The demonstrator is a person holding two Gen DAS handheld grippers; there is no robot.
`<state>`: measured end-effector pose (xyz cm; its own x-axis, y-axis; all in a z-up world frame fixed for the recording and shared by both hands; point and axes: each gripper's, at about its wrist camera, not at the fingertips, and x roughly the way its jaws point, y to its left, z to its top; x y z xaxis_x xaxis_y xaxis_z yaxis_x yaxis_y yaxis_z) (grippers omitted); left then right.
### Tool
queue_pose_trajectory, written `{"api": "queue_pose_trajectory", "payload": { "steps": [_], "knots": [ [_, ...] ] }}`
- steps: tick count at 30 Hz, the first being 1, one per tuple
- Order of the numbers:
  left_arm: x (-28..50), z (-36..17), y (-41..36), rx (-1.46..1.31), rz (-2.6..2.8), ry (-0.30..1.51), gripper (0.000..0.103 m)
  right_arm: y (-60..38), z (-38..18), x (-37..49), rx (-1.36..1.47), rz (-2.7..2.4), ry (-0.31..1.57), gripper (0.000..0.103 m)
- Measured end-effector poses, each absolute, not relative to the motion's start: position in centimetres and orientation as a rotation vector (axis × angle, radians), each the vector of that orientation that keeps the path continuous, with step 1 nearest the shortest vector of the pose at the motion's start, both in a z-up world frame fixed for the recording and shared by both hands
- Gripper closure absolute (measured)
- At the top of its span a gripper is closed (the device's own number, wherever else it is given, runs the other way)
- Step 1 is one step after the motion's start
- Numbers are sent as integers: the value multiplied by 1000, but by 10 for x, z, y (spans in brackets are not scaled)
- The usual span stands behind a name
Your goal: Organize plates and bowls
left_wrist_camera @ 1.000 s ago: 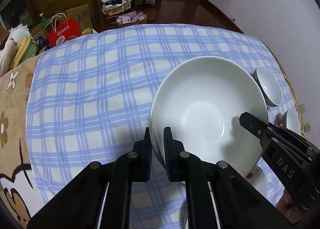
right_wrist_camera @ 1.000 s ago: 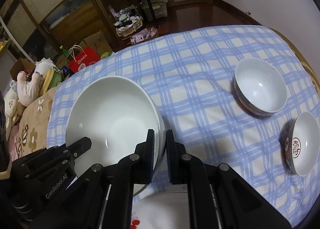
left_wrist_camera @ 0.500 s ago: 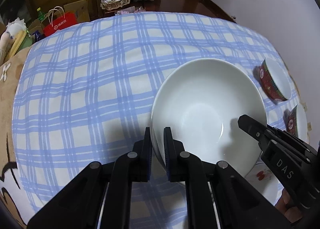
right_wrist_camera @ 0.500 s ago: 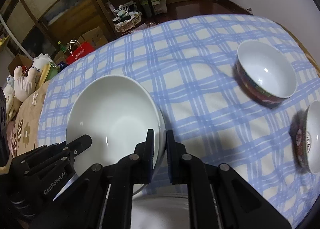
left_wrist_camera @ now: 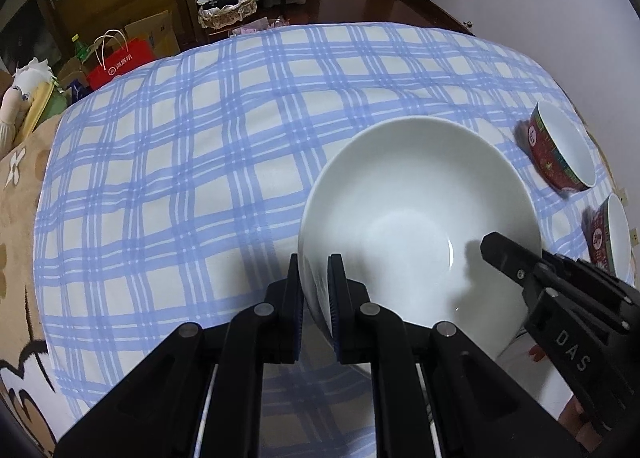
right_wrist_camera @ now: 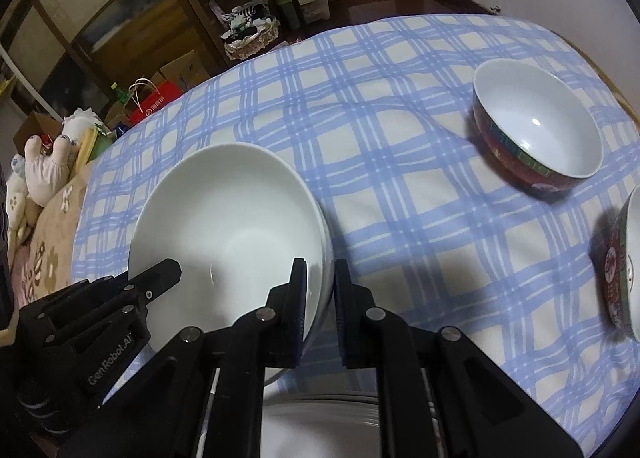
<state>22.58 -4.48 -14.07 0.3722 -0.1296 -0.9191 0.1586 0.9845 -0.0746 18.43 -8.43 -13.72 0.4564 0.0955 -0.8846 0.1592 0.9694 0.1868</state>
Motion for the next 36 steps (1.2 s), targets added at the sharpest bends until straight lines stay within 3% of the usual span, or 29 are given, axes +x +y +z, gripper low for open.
{"api": "queue_pose_trajectory", "payload": {
  "steps": [36],
  "knots": [
    [225,-147,-42,27,-228,1194,87,-82,-137,183,240,-29,1096,87]
  ]
}}
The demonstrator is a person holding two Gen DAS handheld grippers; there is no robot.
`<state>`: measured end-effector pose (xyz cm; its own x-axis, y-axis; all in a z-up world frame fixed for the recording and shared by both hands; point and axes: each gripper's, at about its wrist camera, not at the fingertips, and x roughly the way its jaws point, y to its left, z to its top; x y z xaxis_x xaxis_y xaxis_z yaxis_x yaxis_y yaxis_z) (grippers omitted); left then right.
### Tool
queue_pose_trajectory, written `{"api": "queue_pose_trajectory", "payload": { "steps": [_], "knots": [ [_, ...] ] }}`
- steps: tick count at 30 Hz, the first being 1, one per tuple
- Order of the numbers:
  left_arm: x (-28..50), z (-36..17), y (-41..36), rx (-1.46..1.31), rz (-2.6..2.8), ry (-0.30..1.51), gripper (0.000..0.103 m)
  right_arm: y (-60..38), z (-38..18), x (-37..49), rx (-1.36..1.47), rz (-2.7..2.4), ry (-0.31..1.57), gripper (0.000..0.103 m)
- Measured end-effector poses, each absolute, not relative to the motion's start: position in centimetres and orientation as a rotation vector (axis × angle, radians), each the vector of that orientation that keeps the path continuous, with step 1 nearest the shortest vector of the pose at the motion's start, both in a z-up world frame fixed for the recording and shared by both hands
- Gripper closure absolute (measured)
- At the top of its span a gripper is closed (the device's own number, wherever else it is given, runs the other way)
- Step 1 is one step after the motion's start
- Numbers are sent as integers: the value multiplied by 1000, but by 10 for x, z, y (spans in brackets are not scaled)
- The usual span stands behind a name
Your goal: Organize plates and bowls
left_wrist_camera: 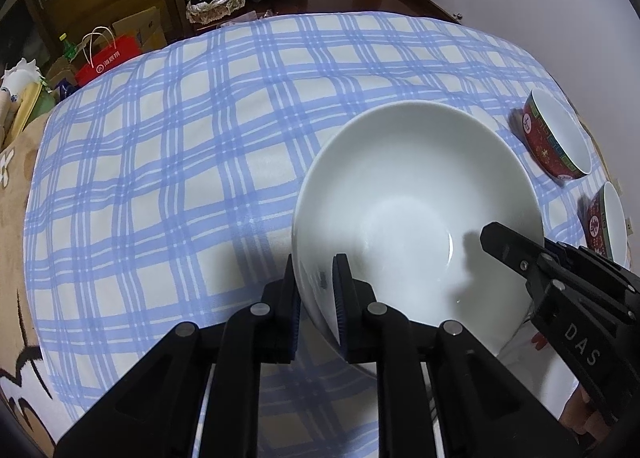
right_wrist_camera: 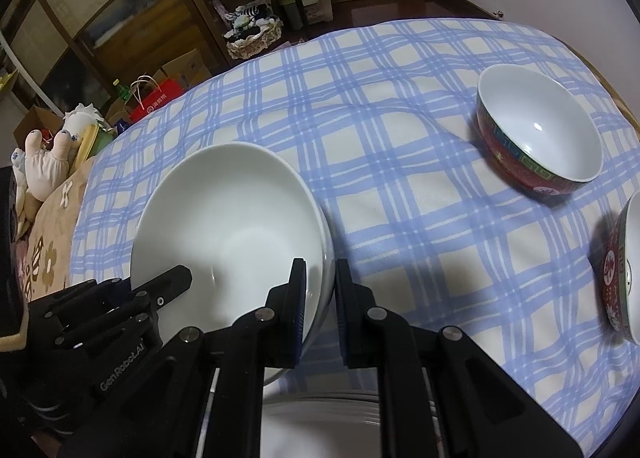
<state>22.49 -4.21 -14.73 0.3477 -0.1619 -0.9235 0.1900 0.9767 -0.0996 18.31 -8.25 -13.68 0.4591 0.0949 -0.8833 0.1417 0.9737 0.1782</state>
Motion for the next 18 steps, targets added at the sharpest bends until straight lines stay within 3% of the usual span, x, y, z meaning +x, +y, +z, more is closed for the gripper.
{"api": "queue_pose_trajectory", "payload": {
  "steps": [18],
  "knots": [
    [214,-117,-47,47,-224,1109,85,-105,-99,162,268,-56,1052,82]
  ]
}}
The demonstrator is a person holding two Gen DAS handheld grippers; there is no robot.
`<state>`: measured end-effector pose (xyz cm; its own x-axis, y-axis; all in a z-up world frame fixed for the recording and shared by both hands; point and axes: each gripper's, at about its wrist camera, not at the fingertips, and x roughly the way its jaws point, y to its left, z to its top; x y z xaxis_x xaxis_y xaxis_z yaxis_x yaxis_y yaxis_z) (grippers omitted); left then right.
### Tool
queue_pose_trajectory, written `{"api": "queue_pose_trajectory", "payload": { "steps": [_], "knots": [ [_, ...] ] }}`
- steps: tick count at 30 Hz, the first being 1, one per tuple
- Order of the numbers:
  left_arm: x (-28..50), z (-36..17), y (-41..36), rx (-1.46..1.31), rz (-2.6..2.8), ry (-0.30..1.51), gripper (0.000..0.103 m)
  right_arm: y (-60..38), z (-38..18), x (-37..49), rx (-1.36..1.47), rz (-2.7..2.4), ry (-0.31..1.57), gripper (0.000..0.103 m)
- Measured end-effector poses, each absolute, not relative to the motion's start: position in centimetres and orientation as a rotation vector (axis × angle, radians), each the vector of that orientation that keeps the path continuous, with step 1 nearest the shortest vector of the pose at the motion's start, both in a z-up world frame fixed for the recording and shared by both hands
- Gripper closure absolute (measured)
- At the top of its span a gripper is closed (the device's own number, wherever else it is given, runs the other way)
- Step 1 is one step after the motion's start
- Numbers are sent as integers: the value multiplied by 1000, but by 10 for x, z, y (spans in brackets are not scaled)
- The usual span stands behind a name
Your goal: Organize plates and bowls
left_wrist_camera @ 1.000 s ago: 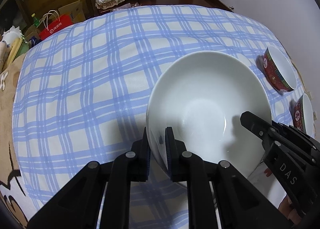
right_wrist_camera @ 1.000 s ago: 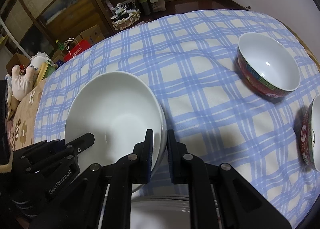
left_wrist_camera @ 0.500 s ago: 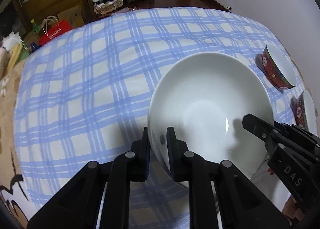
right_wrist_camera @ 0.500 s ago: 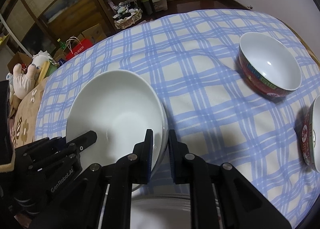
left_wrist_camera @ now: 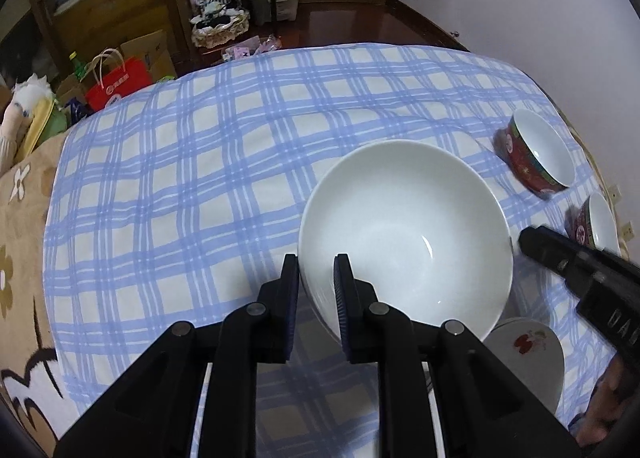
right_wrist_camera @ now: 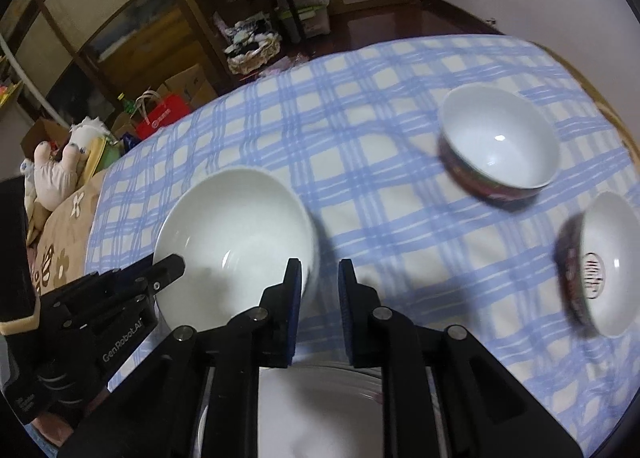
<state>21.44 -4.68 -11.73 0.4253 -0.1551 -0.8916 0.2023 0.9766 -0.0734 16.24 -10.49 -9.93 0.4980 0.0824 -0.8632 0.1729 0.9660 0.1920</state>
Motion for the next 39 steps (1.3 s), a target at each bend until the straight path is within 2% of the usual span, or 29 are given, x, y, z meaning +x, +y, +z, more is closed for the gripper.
{"api": "queue_pose_trajectory", "payload": {
  "steps": [1,3,7,10,12,14,15,23,27,39],
  "knots": [
    [214,-116,-48,63,-229,1109,85,-110,-95,161,271,-71,1050,78],
    [213,-114,-50,73,-221,1108,83,-121,-87,155,282,-102,1035,55],
    [207,-103,-53,68,-226,1095,73,-143,-72,148,298,-150,1013,47],
    [201,-90,-56,80,-227,1068,53,-156,-61,142,296,-185,998,35],
    [198,-80,-59,77,-236,1052,40,-165,-51,137,297,-207,978,22],
    [195,-69,-66,63,-255,1055,26,-171,-42,133,290,-213,961,15],
    [194,-65,-69,53,-266,1053,23,-174,-37,131,283,-216,954,13],
    [180,-23,-116,100,-345,992,17,-201,-3,105,246,-265,913,9],
    [174,-5,-144,123,-380,960,14,-219,12,91,226,-305,878,0],
    [163,1,-220,169,-477,946,12,-281,37,52,269,-372,793,0]
  ]
}}
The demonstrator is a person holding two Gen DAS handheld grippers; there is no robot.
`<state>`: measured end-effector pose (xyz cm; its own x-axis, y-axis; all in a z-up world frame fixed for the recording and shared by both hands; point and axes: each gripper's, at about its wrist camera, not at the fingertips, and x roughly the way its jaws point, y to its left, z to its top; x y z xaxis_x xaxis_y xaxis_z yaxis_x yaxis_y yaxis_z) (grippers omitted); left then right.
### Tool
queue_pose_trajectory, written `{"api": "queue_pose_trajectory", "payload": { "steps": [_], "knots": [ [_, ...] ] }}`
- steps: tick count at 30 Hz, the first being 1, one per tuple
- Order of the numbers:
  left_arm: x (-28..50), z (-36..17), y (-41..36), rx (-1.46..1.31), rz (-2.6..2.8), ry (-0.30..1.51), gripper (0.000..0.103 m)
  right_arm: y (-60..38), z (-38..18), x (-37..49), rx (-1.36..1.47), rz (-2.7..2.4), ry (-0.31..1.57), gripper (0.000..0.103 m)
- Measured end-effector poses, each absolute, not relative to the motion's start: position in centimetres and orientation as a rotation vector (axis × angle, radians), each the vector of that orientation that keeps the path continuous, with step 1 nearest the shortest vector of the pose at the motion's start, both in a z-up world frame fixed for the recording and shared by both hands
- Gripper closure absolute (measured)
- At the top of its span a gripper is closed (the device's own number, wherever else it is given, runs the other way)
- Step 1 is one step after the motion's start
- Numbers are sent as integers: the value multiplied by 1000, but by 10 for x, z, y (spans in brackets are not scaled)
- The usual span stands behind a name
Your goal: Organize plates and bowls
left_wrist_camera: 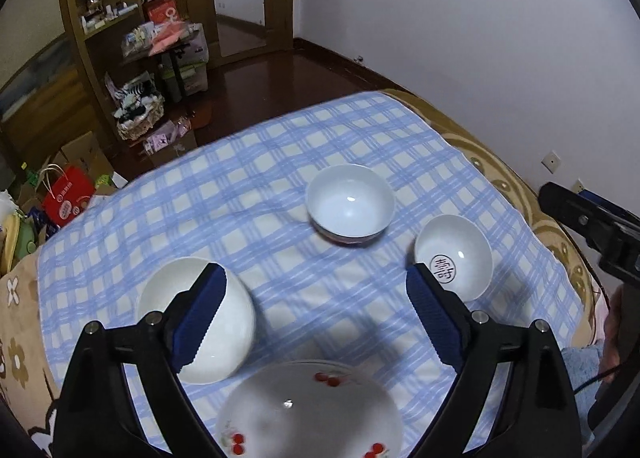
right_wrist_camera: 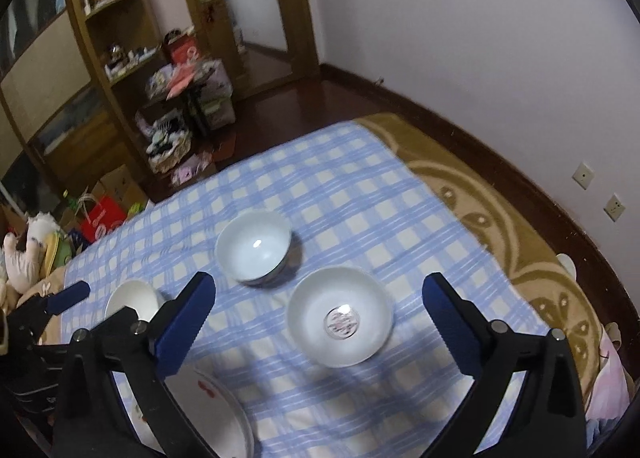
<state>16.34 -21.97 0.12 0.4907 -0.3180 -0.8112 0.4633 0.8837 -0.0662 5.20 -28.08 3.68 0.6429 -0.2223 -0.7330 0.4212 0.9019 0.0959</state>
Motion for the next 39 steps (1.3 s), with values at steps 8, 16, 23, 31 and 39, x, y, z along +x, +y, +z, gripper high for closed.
{"api": "queue_pose_trajectory", "payload": {
  "steps": [8,16,23,31,39],
  "knots": [
    [166,-32,-253,147,-506,1008,12,-305,16,37,351,-383,788,0],
    [169,-51,-277,170,-511,1000,12,-323,-11,38,389,-376,806,1],
    [171,-65,-299,184,-524,1034,12,-342,-32,46,451,-378,835,12],
    [179,-84,-316,211,-502,1087,12,-356,-56,56,489,-417,888,12],
    [184,-106,-326,231,-490,1121,12,-364,-82,67,508,-409,950,12]
  ]
}}
